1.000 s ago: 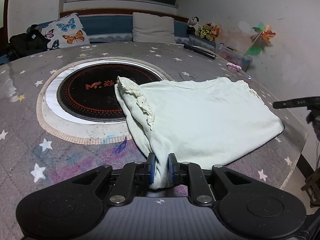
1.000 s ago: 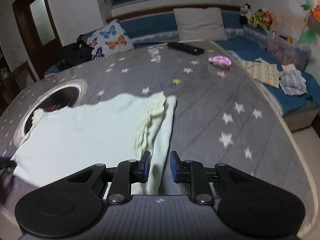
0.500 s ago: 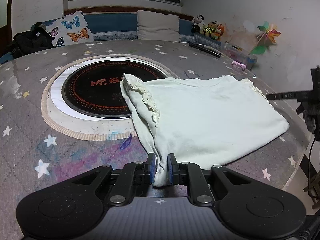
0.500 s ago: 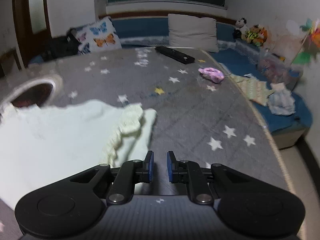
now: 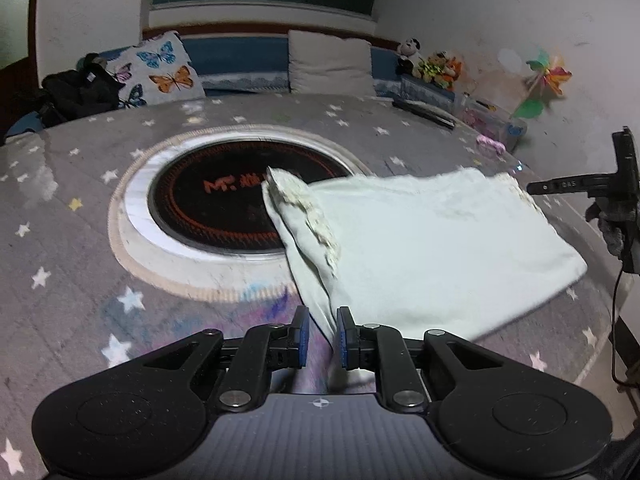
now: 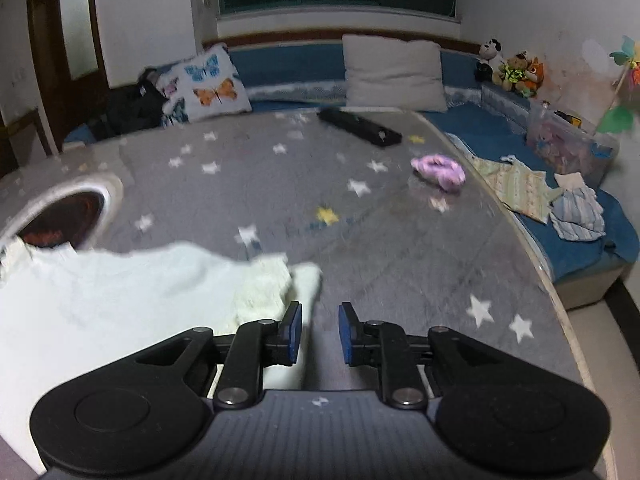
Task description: Fold clothes
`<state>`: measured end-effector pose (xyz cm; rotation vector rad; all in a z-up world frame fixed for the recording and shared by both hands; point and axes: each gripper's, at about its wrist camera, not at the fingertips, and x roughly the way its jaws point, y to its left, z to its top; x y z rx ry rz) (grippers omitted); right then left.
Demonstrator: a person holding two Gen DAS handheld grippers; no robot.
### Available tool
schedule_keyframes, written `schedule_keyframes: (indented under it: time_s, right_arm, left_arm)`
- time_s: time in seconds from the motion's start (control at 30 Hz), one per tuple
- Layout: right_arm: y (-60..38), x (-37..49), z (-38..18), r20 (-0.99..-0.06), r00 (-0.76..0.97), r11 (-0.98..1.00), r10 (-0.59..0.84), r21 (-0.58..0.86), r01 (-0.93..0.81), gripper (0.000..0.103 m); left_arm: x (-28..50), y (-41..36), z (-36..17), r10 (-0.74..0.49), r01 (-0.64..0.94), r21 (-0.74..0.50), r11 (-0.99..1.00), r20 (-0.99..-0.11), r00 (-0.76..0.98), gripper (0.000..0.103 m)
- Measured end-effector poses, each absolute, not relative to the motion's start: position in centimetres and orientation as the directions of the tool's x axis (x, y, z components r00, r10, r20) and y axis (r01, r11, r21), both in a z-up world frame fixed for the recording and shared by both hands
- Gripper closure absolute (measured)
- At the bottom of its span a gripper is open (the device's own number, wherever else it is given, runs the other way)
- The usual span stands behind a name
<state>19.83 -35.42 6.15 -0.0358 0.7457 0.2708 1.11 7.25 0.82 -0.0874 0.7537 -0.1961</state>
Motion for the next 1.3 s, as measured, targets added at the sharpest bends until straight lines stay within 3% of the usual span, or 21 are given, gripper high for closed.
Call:
schedule_keyframes:
  time_s: [0.27, 0.93, 1.13, 1.3]
  right_arm:
    - [-32.6, 21.1, 6.0, -0.667, 0.653, 0.925, 0.358, 0.160, -0.344, 0.085]
    - [-31.6, 22.4, 4.6, -0.704, 0.631, 0.934, 0.326, 0.136, -0.331, 0.084]
    - [-30.7, 22.0, 5.9, -0.678, 0.646, 0.925, 0.350, 0.141, -0.353, 0.083]
    - [-28.7, 22.2, 6.0, -0.675, 0.615, 0.895, 0.408, 0.162, -0.416, 0.083]
  left_arm:
    - [4.8, 6.8, 1.8, -0.224, 0.141, -0.180, 0.973, -0.621, 0.751, 0.086]
    - [14.9, 6.1, -1.2, -0.205, 0.088, -0.206, 0.975, -0.662, 0.721, 0.087]
    - [15.3, 4.2, 0.0, -0.254, 0.162, -0.201, 0.966, -0.633, 0.731, 0.087]
    - [17.1, 2.1, -0.9, -0.283, 0.210, -0.189, 0.959, -0.659, 0.697, 0.087]
